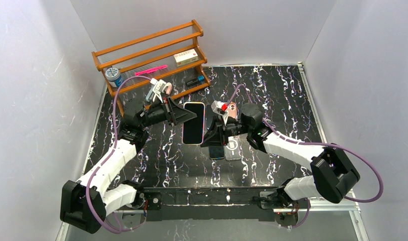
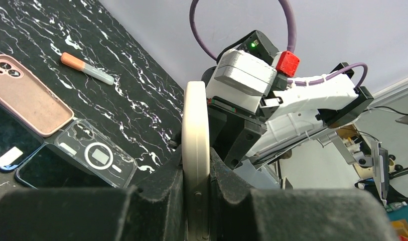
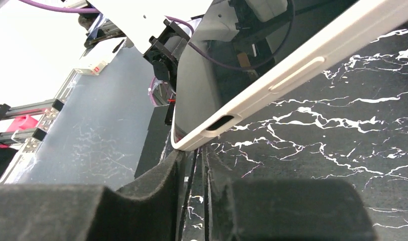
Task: Take the phone out of the phone case
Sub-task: Remove the phone case from the phone.
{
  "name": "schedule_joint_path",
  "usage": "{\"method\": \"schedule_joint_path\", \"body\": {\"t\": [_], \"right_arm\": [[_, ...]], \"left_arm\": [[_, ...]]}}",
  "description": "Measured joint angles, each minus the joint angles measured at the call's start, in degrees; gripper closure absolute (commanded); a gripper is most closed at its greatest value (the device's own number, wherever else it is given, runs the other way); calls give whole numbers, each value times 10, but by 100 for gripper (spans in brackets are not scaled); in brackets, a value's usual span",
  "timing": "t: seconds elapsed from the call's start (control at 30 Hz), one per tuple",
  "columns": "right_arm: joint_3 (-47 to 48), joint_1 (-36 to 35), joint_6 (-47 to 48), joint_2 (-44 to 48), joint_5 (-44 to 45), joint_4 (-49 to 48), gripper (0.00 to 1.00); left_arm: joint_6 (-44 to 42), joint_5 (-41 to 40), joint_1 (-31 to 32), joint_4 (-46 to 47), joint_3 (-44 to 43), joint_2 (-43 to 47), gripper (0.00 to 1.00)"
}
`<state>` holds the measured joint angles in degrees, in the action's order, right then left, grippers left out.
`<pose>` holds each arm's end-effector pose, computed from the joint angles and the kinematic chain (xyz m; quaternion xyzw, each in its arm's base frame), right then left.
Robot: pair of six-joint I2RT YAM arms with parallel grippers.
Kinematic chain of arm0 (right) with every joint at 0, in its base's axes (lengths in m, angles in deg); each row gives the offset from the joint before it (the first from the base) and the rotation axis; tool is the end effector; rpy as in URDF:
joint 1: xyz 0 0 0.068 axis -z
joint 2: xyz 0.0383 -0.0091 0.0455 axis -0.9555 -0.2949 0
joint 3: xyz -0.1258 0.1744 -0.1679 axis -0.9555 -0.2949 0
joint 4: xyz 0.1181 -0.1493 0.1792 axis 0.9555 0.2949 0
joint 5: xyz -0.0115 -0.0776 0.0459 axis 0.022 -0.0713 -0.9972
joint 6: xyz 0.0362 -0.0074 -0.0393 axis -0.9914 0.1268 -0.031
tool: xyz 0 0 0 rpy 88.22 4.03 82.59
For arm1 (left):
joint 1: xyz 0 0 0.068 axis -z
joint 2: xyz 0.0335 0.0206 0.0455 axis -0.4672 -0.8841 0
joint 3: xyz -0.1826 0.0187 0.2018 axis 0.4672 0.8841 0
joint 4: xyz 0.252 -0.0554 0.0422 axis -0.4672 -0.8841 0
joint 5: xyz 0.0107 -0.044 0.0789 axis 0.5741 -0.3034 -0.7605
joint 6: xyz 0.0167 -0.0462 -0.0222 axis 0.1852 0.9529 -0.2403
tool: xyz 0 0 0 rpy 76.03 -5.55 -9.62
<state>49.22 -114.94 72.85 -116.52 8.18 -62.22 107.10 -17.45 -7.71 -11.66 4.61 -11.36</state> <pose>0.1934 0.2152 0.2749 -0.4644 0.5368 0.6010 0.3675 0.2137 -0.1078 0.3385 0.1802 0.6303 -0.6240 0.4253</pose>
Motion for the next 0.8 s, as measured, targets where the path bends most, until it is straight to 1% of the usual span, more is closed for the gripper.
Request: {"method": "schedule_joint_path", "body": {"t": [0.13, 0.23, 0.33, 0.47, 0.8], "right_arm": [[2, 0, -16, -2, -2, -15, 60], [2, 0, -34, -3, -2, -29, 57], [1, 0, -54, -3, -3, -48, 56], [1, 0, -75, -3, -3, -81, 57], [1, 3, -84, -7, -9, -89, 69]], "left_arm": [[-4, -4, 2, 1, 0, 10, 100], [-7, -6, 3, 4, 0, 16, 100], [-12, -9, 3, 8, 0, 19, 100], [-14, -14, 3, 9, 2, 19, 100], [0, -23, 10, 13, 2, 19, 100]]}}
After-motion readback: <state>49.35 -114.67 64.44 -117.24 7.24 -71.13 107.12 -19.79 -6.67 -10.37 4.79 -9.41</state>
